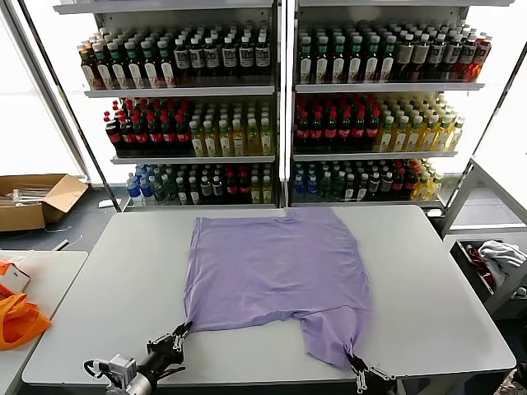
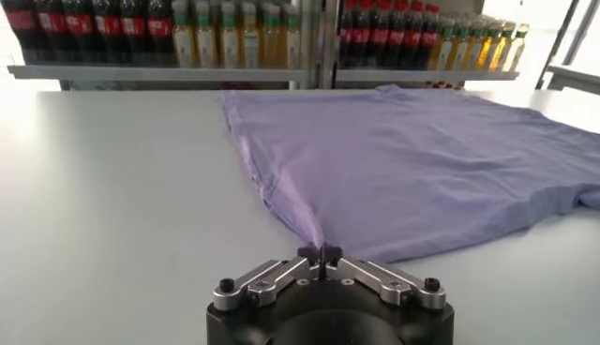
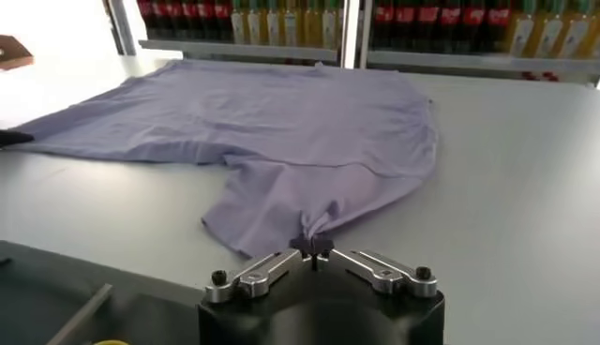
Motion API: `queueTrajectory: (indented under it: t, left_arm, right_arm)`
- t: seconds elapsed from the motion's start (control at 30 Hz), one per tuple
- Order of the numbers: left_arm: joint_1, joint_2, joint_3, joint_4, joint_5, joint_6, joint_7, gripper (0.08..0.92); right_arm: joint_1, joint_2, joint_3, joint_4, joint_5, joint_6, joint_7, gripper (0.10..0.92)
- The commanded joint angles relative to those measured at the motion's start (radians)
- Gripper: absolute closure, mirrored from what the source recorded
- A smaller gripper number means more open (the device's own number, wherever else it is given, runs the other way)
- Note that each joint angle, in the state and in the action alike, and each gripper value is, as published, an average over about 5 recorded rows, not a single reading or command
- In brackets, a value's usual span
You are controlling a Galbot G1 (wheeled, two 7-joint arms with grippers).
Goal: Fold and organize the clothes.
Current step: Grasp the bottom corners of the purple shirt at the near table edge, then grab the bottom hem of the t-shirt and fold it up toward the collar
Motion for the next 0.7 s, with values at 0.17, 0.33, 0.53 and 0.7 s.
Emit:
queueTrajectory:
  t: [0.17, 0.33, 0.53, 0.7]
  left_arm:
    - [0.211, 0.0, -0.178, -0.183, 0.002, 0.01, -0.002, 0.911]
    - [0.309, -0.011, -0.22, -0.25, 0.004, 0.013, 0.0, 0.911]
    - [0.313, -0.01, -0.217, -0.277, -0.001, 0.047, 0.005, 0.911]
    - [0.214, 0.03, -0.197, -0.268, -0.017, 0.081, 0.019, 0.911]
  right_arm:
    - [-0.235, -0.025, 0.117, 0.112, 0.026, 0.114, -0.085, 0.919]
    - [-0.286, -0.023, 0.162, 0.098, 0.069, 0.181, -0.115, 0.919]
    - [-0.247, -0.011, 0.162, 0.101, 0.136, 0.218, -0.096, 0.919]
    - [-0.103, -0.008, 0.13, 0.101, 0.21, 0.198, -0.033, 0.919]
